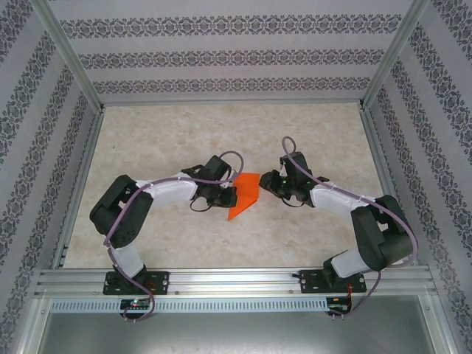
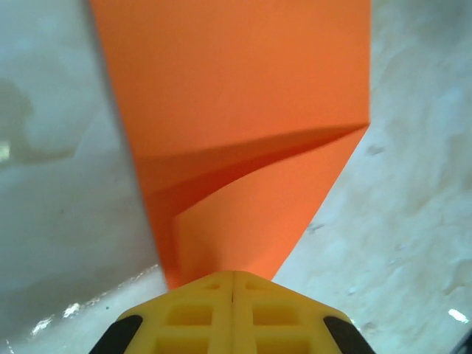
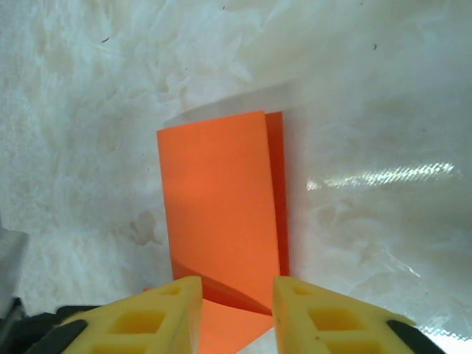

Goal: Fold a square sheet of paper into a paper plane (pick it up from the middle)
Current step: Third fold the triangle at the center of the table.

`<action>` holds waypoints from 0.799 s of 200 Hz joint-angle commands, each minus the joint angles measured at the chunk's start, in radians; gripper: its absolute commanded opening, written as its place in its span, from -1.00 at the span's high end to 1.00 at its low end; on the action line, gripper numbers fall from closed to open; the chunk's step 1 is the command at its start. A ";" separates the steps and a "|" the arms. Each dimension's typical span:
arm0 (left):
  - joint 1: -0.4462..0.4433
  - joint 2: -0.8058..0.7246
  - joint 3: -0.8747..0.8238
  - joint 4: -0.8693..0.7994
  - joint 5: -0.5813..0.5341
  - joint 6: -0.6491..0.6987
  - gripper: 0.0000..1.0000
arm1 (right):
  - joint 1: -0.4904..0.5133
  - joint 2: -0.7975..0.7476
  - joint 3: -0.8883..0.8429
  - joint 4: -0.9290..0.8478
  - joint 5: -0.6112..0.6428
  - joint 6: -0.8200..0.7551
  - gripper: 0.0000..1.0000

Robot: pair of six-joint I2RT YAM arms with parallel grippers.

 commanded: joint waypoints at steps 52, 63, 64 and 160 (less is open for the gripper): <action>0.063 0.031 0.038 -0.004 0.043 0.021 0.87 | 0.060 0.064 -0.039 0.092 -0.094 0.019 0.14; 0.063 0.028 0.035 0.000 0.045 0.023 0.87 | 0.066 0.077 -0.036 0.108 -0.099 0.019 0.12; 0.063 0.028 0.035 0.000 0.046 0.023 0.87 | 0.067 0.077 -0.036 0.111 -0.101 0.019 0.12; 0.065 0.071 0.044 -0.021 0.023 0.049 0.87 | 0.110 0.197 0.048 0.159 -0.169 -0.052 0.09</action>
